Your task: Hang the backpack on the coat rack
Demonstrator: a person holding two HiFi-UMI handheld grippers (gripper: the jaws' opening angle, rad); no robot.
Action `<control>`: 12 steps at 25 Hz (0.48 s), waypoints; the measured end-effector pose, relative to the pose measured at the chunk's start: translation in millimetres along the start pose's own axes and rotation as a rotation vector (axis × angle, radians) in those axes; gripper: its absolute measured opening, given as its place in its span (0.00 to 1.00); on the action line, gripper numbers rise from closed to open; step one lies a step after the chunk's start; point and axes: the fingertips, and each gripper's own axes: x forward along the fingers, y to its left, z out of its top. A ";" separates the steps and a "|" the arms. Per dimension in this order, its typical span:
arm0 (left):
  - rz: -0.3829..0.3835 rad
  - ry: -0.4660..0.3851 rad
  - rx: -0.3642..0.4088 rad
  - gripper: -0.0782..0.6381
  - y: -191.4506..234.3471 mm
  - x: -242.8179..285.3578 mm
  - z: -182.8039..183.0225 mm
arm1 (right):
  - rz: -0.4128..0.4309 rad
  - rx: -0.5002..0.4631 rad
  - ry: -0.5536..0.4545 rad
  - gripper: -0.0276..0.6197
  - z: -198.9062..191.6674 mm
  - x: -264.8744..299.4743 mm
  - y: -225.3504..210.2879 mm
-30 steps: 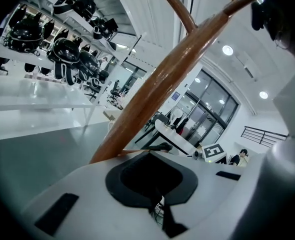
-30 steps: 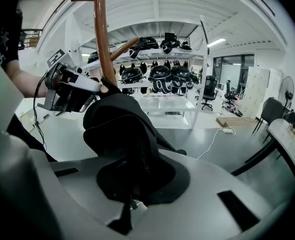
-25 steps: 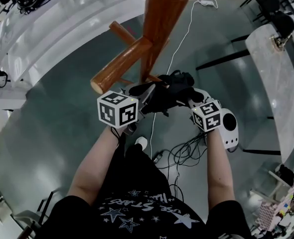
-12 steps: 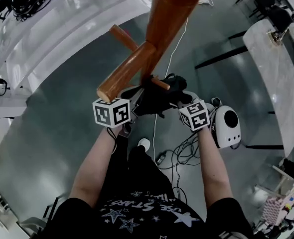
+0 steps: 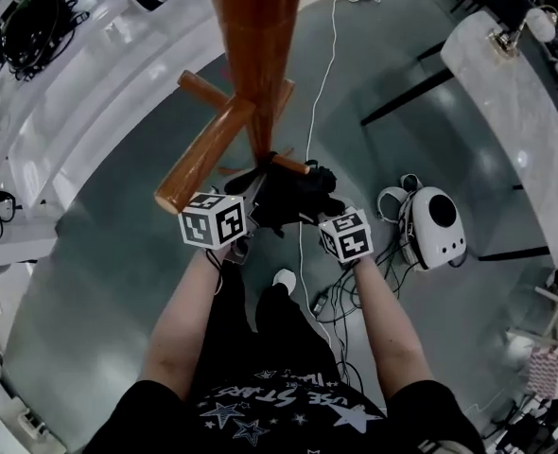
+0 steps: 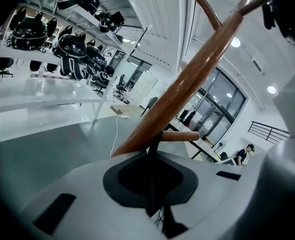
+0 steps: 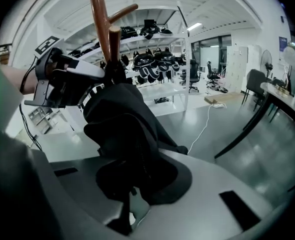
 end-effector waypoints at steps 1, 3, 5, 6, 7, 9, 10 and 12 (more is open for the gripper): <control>-0.002 0.000 0.003 0.13 -0.4 0.6 0.6 | -0.006 0.004 0.007 0.10 -3.9 0.6 3.9; -0.009 0.000 0.014 0.14 -1.1 1.7 1.7 | -0.024 0.009 0.017 0.10 -10.4 1.7 10.7; -0.028 0.004 0.024 0.14 -2.3 2.8 1.5 | -0.053 0.025 0.016 0.11 -14.8 2.6 14.5; -0.042 0.007 0.028 0.14 -2.6 3.1 1.0 | -0.071 0.037 0.020 0.12 -17.0 3.6 15.5; -0.057 0.012 0.031 0.15 -2.2 3.0 -0.1 | -0.089 0.049 0.031 0.12 -19.9 4.9 16.5; -0.076 0.036 0.044 0.16 1.0 0.8 -2.8 | -0.124 0.080 0.061 0.16 -26.4 6.1 20.1; -0.079 0.052 0.062 0.18 3.4 -1.0 -3.5 | -0.137 0.103 0.066 0.19 -28.5 5.6 22.3; -0.091 0.103 0.101 0.18 7.1 -4.8 -6.5 | -0.162 0.173 0.048 0.29 -29.3 3.0 24.9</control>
